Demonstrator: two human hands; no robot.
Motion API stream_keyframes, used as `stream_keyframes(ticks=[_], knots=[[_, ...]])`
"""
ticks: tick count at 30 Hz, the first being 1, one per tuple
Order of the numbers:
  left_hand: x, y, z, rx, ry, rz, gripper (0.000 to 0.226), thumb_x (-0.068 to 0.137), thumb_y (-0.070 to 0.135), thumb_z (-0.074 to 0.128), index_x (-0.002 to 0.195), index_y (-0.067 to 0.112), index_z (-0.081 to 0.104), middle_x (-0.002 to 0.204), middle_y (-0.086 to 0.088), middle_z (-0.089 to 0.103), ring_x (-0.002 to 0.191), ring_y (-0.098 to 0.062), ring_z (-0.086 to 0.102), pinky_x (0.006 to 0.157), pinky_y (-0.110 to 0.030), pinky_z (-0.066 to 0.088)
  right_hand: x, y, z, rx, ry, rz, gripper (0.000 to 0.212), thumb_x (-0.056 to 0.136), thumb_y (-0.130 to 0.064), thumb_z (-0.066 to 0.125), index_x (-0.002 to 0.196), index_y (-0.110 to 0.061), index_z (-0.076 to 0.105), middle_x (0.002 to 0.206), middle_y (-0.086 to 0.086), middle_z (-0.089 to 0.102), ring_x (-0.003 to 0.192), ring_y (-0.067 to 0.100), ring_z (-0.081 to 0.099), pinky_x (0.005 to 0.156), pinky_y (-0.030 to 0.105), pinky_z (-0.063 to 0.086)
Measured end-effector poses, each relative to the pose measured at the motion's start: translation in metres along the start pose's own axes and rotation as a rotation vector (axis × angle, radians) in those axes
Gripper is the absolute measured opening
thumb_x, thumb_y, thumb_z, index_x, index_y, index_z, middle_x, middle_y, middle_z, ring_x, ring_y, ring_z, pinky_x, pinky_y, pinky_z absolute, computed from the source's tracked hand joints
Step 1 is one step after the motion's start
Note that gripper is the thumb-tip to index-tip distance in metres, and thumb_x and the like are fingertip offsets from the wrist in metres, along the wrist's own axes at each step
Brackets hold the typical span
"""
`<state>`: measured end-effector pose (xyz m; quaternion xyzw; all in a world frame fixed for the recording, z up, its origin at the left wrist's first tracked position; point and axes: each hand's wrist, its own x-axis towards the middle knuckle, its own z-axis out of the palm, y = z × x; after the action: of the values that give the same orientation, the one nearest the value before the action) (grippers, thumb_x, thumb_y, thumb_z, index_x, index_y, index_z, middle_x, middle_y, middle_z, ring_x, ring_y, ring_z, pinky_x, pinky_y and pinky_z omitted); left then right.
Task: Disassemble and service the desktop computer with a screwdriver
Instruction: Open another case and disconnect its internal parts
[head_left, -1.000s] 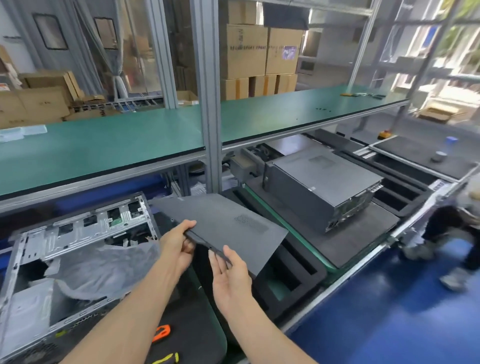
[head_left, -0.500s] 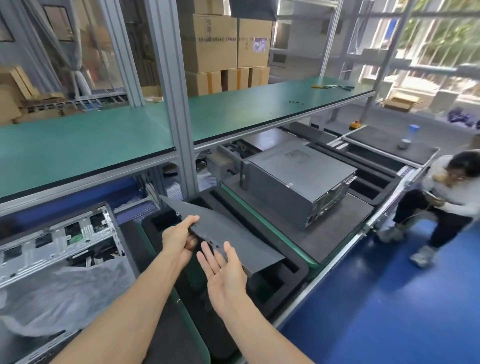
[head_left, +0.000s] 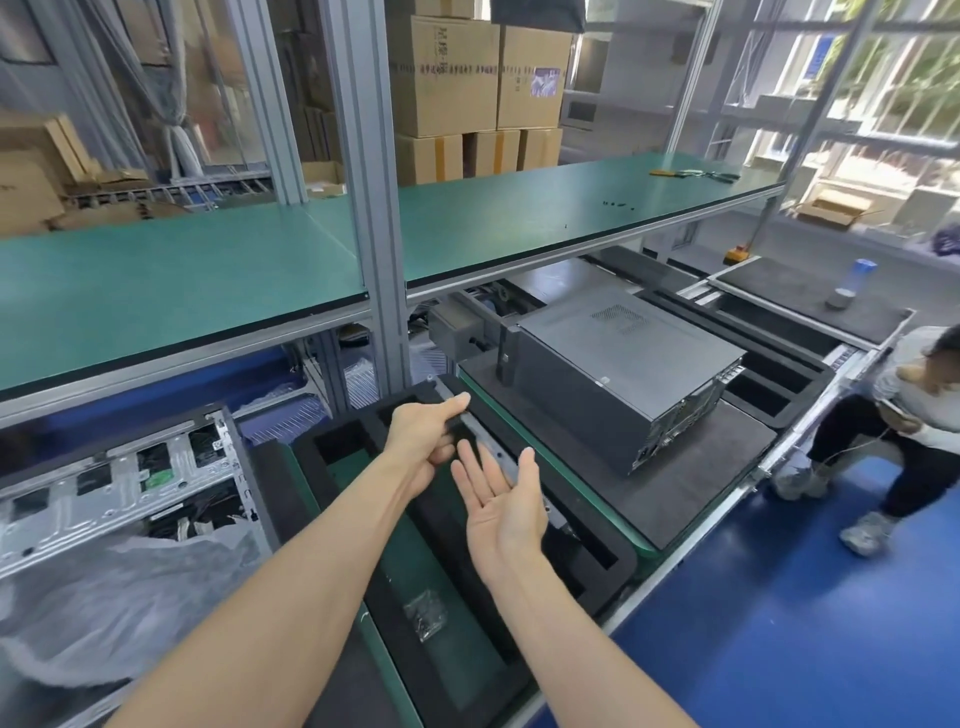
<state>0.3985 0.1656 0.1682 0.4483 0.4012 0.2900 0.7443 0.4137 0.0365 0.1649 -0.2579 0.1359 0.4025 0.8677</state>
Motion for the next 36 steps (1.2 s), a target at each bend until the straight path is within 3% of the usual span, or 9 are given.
stream_keyframes(ticks=[3, 5, 8, 13, 20, 24, 30, 34, 36], knots=[[0.0, 0.001, 0.01, -0.023, -0.102, -0.026, 0.035, 0.091, 0.025, 0.073, 0.067, 0.019, 0.048, 0.046, 0.006, 0.02, 0.039, -0.009, 0.014, 0.036, -0.02, 0.016, 0.01, -0.02, 0.006, -0.045, -0.01, -0.06, 0.035, 0.104, -0.041, 0.053, 0.13, -0.027, 0.034, 0.103, 0.02, 0.075, 0.096, 0.039, 0.073, 0.069, 0.04, 0.063], [-0.002, 0.002, 0.013, 0.006, -0.141, -0.033, 0.022, 0.094, 0.027, 0.069, 0.083, 0.01, 0.06, 0.049, 0.006, 0.018, 0.041, -0.009, 0.013, 0.037, -0.021, 0.015, 0.018, -0.033, 0.01, -0.057, 0.016, -0.098, 0.031, 0.105, -0.035, 0.048, 0.125, -0.012, 0.042, 0.104, 0.021, 0.074, 0.093, 0.039, 0.074, 0.068, 0.04, 0.063], [0.0, 0.0, 0.007, 0.07, -0.118, -0.046, 0.029, 0.097, 0.028, 0.065, 0.103, 0.001, 0.072, 0.052, 0.006, 0.017, 0.042, -0.009, 0.014, 0.038, -0.02, 0.015, 0.029, -0.054, 0.013, -0.019, 0.085, -0.147, 0.034, 0.103, -0.023, 0.043, 0.124, 0.004, 0.047, 0.102, 0.026, 0.073, 0.089, 0.041, 0.074, 0.072, 0.043, 0.062], [0.007, -0.02, -0.021, 0.099, -0.023, -0.106, 0.028, 0.098, 0.022, 0.063, 0.099, -0.004, 0.073, 0.051, 0.007, 0.016, 0.04, -0.009, 0.014, 0.036, -0.02, 0.016, 0.038, -0.075, 0.012, 0.041, 0.161, -0.192, 0.04, 0.097, -0.013, 0.043, 0.132, 0.004, 0.041, 0.09, 0.033, 0.072, 0.085, 0.046, 0.073, 0.077, 0.049, 0.062], [0.01, -0.041, -0.041, 0.138, 0.044, -0.169, 0.026, 0.096, 0.021, 0.064, 0.096, -0.003, 0.074, 0.059, 0.004, 0.014, 0.044, -0.01, 0.013, 0.037, -0.021, 0.015, 0.049, -0.09, 0.018, 0.065, 0.18, -0.194, 0.03, 0.097, -0.016, 0.04, 0.108, 0.009, 0.051, 0.092, 0.032, 0.072, 0.083, 0.041, 0.074, 0.077, 0.044, 0.063], [0.009, -0.043, -0.038, 0.156, 0.063, -0.172, 0.026, 0.097, 0.02, 0.063, 0.096, -0.003, 0.074, 0.056, 0.005, 0.015, 0.044, -0.01, 0.013, 0.039, -0.021, 0.014, 0.055, -0.102, 0.018, 0.068, 0.212, -0.206, 0.035, 0.096, -0.017, 0.039, 0.112, 0.012, 0.051, 0.091, 0.03, 0.073, 0.081, 0.04, 0.075, 0.075, 0.044, 0.063], [0.006, -0.042, -0.033, 0.162, 0.077, -0.167, 0.026, 0.096, 0.021, 0.065, 0.093, -0.003, 0.073, 0.055, 0.005, 0.017, 0.043, -0.01, 0.014, 0.037, -0.021, 0.016, 0.07, -0.095, 0.001, -0.012, 0.191, -0.029, 0.043, 0.102, -0.02, 0.042, 0.132, 0.011, 0.044, 0.109, 0.03, 0.069, 0.09, 0.043, 0.073, 0.08, 0.046, 0.061], [0.0, -0.039, -0.038, 0.159, 0.099, -0.178, 0.027, 0.094, 0.022, 0.066, 0.077, 0.002, 0.067, 0.051, 0.005, 0.022, 0.041, -0.01, 0.016, 0.037, -0.021, 0.016, 0.074, -0.074, -0.01, -0.172, 0.068, 0.1, 0.056, 0.099, -0.04, 0.057, 0.122, 0.01, 0.051, 0.114, 0.027, 0.07, 0.093, 0.043, 0.073, 0.077, 0.046, 0.06], [-0.003, -0.038, -0.038, 0.145, 0.105, -0.181, 0.031, 0.095, 0.022, 0.065, 0.069, 0.006, 0.061, 0.049, 0.005, 0.022, 0.04, -0.009, 0.015, 0.036, -0.021, 0.015, 0.074, -0.065, -0.01, -0.264, 0.014, 0.138, 0.05, 0.099, -0.034, 0.059, 0.123, 0.009, 0.052, 0.111, 0.025, 0.072, 0.094, 0.042, 0.073, 0.076, 0.043, 0.06]])
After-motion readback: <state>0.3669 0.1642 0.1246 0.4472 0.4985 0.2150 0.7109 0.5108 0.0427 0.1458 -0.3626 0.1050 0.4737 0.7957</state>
